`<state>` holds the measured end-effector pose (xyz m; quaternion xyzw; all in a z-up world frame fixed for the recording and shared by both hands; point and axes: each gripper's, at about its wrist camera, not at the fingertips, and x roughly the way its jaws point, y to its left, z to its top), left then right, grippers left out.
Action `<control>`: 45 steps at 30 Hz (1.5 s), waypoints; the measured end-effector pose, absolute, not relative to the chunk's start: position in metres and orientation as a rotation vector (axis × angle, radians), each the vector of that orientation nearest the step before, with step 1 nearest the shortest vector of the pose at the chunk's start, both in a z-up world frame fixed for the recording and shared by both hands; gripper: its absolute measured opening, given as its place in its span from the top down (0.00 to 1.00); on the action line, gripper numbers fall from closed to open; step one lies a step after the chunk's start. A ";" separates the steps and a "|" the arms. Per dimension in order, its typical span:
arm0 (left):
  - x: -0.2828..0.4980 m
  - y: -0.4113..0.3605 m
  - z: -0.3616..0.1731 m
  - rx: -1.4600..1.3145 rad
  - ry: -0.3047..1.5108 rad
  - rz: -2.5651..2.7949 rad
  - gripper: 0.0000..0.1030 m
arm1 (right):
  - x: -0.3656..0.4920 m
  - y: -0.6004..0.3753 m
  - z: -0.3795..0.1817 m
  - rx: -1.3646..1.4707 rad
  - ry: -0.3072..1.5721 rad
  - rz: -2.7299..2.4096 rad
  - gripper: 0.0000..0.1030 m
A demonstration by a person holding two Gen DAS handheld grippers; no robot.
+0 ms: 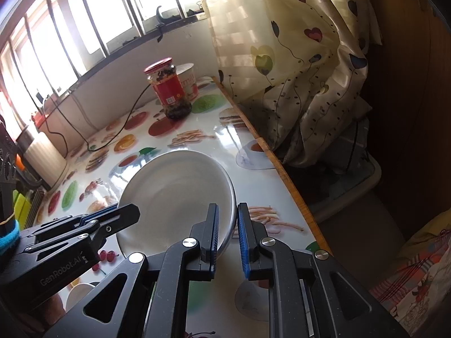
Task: Organize plates and bowls
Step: 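Carry the left gripper's white bowl toward the stack while the right gripper hovers near it, then lower the left gripper's white bowl into the white bowl stack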
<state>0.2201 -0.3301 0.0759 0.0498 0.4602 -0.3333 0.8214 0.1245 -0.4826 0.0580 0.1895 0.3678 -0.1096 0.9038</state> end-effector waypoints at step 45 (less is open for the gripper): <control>0.166 -0.256 0.120 0.021 0.885 -0.710 0.87 | 0.055 -0.412 0.111 0.366 0.665 -0.178 0.87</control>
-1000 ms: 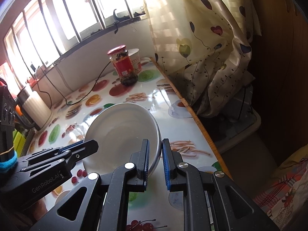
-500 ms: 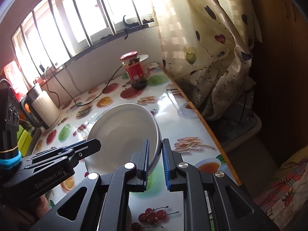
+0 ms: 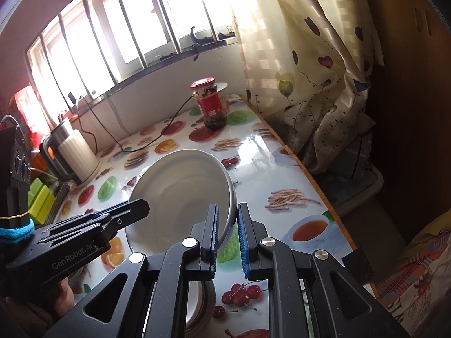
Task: Organize plates and bowls
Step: 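Lower the left gripper's white bowl into the white bowl stack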
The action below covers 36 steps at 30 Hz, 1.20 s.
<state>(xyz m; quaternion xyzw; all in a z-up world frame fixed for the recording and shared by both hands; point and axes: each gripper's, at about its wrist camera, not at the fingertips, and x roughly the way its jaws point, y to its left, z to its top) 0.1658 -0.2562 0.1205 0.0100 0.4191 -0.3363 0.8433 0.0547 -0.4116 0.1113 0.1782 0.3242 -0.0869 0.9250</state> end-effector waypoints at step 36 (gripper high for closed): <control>0.131 -0.195 0.123 -0.054 0.870 -0.683 0.87 | 0.018 -0.357 0.122 0.339 0.660 -0.116 0.86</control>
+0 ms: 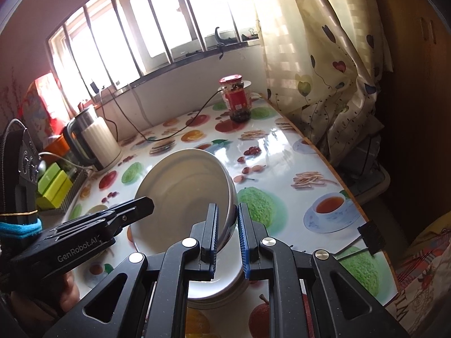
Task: Organize plates and bowls
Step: 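Lower the left gripper's white bowl into the white bowl stack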
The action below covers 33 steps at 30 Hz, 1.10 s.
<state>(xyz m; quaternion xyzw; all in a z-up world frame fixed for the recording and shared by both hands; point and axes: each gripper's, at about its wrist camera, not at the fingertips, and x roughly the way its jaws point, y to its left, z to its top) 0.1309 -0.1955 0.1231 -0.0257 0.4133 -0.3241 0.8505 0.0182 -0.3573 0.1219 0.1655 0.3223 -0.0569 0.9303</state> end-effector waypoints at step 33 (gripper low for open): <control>0.127 -0.186 0.087 -0.035 0.963 -0.636 0.87 | 0.021 -0.347 0.081 0.360 0.774 -0.096 0.85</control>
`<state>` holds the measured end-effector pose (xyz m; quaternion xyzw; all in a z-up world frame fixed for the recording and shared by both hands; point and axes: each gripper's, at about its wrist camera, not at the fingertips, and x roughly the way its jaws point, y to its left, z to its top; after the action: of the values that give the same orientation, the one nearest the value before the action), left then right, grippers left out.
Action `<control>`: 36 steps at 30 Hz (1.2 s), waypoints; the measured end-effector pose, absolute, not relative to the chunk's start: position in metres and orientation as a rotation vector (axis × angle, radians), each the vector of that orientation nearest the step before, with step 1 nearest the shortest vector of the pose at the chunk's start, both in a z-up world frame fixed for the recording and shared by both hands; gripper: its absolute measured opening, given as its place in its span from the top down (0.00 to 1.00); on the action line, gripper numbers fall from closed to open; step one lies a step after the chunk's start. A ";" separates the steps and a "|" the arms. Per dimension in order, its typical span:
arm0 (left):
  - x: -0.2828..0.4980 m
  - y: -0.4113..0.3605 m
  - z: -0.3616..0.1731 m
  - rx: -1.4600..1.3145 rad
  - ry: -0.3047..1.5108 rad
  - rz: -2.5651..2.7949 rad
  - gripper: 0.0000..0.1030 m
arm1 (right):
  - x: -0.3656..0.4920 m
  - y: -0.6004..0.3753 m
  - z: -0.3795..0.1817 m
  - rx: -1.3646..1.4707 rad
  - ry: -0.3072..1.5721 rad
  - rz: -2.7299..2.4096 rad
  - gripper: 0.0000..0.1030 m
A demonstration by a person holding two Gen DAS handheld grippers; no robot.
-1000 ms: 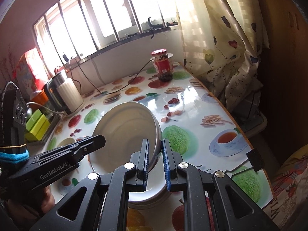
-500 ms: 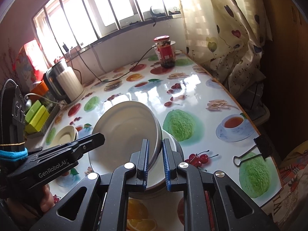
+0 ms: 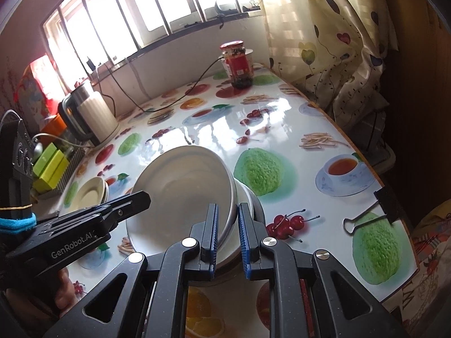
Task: Organize plates and bowls
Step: 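Lower the left gripper's white bowl into the white bowl stack, then open the left gripper to release the bowl onto the stack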
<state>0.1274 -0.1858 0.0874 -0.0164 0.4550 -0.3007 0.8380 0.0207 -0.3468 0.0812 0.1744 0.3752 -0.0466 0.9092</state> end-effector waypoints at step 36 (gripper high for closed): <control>0.126 -0.189 0.086 -0.043 0.965 -0.655 0.82 | 0.021 -0.355 0.076 0.401 0.778 -0.109 0.61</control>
<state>0.1264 -0.1889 0.0864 -0.0201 0.4555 -0.3091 0.8346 0.0212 -0.3549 0.0756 0.1942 0.3766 -0.0528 0.9043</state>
